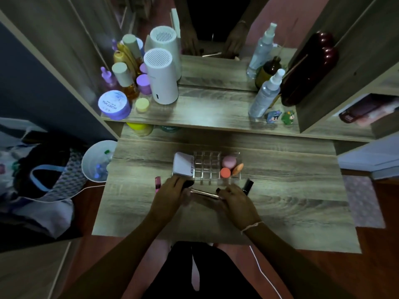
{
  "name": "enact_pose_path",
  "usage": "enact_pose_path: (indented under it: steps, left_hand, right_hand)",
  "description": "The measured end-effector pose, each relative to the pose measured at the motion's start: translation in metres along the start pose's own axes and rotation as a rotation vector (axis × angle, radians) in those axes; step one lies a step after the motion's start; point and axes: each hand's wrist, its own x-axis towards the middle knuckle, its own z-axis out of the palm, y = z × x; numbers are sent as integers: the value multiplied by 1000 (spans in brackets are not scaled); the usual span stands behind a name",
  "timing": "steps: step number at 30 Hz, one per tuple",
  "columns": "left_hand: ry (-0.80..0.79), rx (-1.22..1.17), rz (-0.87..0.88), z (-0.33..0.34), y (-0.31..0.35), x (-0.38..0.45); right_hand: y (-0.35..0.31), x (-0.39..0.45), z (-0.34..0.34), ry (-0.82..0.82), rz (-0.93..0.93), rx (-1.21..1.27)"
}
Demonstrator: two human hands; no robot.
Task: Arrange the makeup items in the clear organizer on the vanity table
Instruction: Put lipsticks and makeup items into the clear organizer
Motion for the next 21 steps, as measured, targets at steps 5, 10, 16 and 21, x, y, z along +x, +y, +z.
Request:
enact_pose_path:
  steps: [5, 10, 16, 21]
  left_hand:
    - [207, -257, -133, -20, 18, 26]
    - [272, -332, -160, -34, 24, 74]
    - [150, -260, -140, -21, 23, 94]
    - [82, -188, -181, -8, 18, 98]
  right_hand:
    - [-5, 2, -14, 178, 227, 390]
    - [-27, 32, -21, 243, 440, 771]
    - [-26, 82, -12, 231, 586, 771]
    - [-26, 92, -14, 324, 448, 745]
